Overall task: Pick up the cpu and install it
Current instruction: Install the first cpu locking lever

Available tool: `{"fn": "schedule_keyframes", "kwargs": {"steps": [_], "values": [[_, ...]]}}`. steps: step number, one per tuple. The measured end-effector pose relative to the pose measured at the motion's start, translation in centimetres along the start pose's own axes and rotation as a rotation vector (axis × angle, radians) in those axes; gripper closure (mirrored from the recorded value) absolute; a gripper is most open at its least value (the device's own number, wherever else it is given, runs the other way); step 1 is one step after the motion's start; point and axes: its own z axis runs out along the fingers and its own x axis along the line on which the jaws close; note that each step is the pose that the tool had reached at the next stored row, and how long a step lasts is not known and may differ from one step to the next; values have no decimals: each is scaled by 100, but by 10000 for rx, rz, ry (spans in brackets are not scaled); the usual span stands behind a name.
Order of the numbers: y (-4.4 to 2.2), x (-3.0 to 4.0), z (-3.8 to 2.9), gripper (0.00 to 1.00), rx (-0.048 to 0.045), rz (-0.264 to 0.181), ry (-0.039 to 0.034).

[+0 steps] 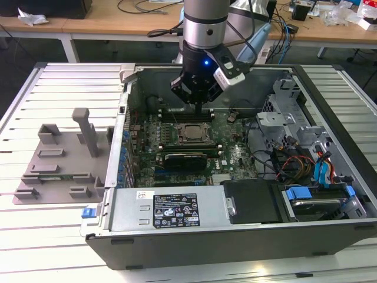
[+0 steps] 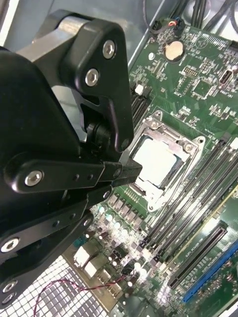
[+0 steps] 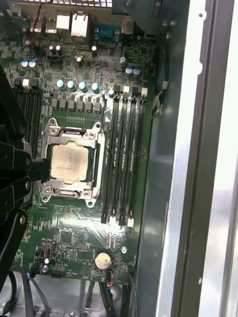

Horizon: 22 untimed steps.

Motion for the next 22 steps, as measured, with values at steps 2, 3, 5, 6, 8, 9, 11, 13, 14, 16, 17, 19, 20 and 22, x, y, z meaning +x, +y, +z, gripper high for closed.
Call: {"fn": "schedule_keyframes", "kwargs": {"steps": [2,3,5,6,8,9,11,13,14,16,17,19,20,22], "values": [[8,35,-1,89,0,1,1],[10,42,-1,89,0,0,1],[15,68,-2,89,1,0,1],[17,75,-2,89,0,0,1],[23,107,-3,89,1,0,1],[26,120,-3,89,0,1,0],[30,141,-3,89,0,1,0],[36,163,-4,89,1,1,0],[41,183,-4,89,0,0,0],[54,222,-5,89,0,1,1],[58,238,-6,89,1,1,1],[71,277,-6,89,0,0,0],[75,294,-7,89,1,-1,0],[85,331,-8,89,1,0,0]]}}
